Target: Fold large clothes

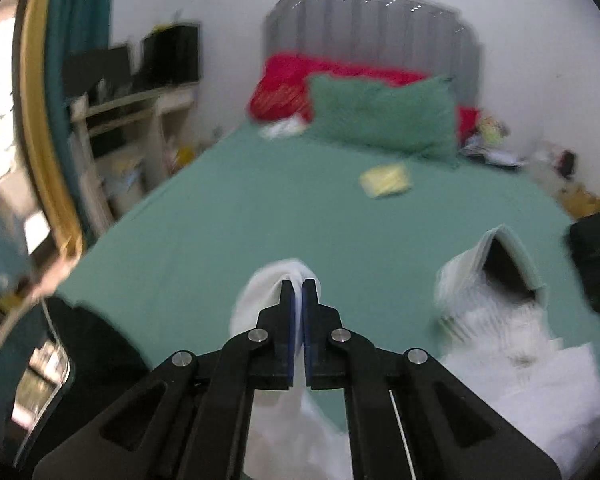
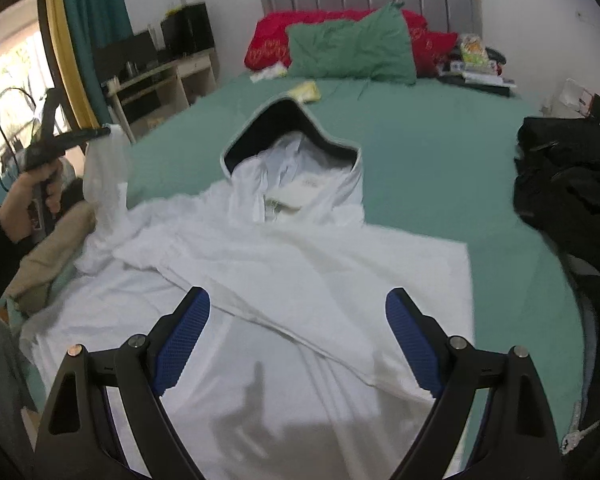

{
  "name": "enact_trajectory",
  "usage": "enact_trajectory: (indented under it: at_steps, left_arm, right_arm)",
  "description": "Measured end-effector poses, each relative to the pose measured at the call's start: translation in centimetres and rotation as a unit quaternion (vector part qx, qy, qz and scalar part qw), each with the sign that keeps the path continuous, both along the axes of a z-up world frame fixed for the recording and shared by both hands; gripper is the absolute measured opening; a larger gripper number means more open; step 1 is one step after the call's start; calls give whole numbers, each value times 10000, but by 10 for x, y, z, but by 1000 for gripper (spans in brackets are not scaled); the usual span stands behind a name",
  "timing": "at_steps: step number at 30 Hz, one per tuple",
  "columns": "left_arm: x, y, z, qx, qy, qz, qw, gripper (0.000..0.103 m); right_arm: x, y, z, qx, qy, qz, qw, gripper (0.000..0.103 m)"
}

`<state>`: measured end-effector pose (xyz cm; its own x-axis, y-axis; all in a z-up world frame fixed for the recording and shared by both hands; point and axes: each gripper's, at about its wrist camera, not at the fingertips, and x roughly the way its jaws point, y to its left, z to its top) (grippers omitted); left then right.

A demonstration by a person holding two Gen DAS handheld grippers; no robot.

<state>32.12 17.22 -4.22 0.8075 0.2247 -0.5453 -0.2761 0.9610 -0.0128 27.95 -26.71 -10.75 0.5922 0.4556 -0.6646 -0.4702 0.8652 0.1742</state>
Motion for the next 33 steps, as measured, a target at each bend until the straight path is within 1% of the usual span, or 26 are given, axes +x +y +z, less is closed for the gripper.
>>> enact_trajectory:
  at_steps: [2,3,5,8,9,12,14,15,16,17,18,19,20,21,24,25,26,27,28,29,31,32,33]
  left_arm:
    - [-9,-37,28,118,-181,-333,9992,4]
    - [-7,-62,40,206,-241,-512,9982,4]
    - [1,-114,54,367,-294,-851,9953,4]
    - [-8,-174,52,479,-255,-1250,9907,4]
    - [-9,-195,46,439,-183,-1392,9891,4]
    - [-12,-245,19,104,211,-1838,9827,4]
    - [-12,-276,-9,-171,643,-2171,9739,6]
    - [-17,-290,-26,-288,855,-2406,9664,13]
    - [-24,-308,-45,-394,1112,-2752,9541,26]
    - [-33,-321,-59,-478,1282,-2996,9442,32]
    - [-39,-330,-67,-507,1396,-3140,9378,41]
    - [-51,-333,-75,-521,1489,-3250,9325,42]
    - [-58,-335,-80,-506,1535,-3275,9309,42]
    - [-69,-327,-83,-477,1584,-3275,9303,42]
    - [-87,-281,-77,-439,1562,-3096,9369,44]
    - [-92,-258,-73,-416,1522,-2985,9413,45]
    - [-95,-231,-66,-403,1465,-2853,9463,46]
    - [-102,-213,-64,-378,1422,-2731,9507,49]
    - [-106,-189,-63,-294,1400,-2554,9562,50]
    - [-103,-176,-63,-219,1393,-2439,9595,50]
    - [-99,-138,-68,-67,1422,-2113,9670,50]
    - [-94,-117,-75,-89,1490,-1912,9701,50]
    - [-88,-105,-79,-161,1521,-1815,9714,49]
  right_arm:
    - [-1,-12,6,160,53,-83,9998,89]
    - [-4,-20,10,256,16,-121,9996,89]
    - [-8,-34,16,369,-31,-235,9990,89]
    - [-14,-58,20,583,55,-396,9975,89]
    - [-17,-68,20,617,56,-479,9969,89]
    - [-21,-91,20,630,80,-718,9954,89]
    - [-22,-110,18,712,141,-950,9928,89]
    - [-21,-118,17,746,204,-1064,9913,89]
    - [-19,-125,16,776,240,-1159,9899,89]
    - [-18,-128,16,794,245,-1213,9891,89]
    - [-17,-132,17,812,239,-1298,9879,89]
    - [-16,-133,17,808,242,-1340,9874,89]
    - [-15,-132,18,791,244,-1358,9873,89]
    - [-14,-130,18,775,231,-1338,9877,89]
    - [-11,-109,12,643,285,-1136,9910,89]
    - [-11,-100,9,606,313,-1020,9924,89]
    - [-10,-82,5,548,321,-811,9947,89]
    - [-9,-69,0,480,320,-702,9959,89]
    - [-7,-54,-5,329,342,-622,9969,89]
    - [-3,-30,-13,98,394,-471,9981,89]
    - [4,0,-22,-90,377,-212,9990,89]
    - [13,23,-28,-397,369,-130,9984,89]
    - [20,36,-31,-553,357,-94,9978,85]
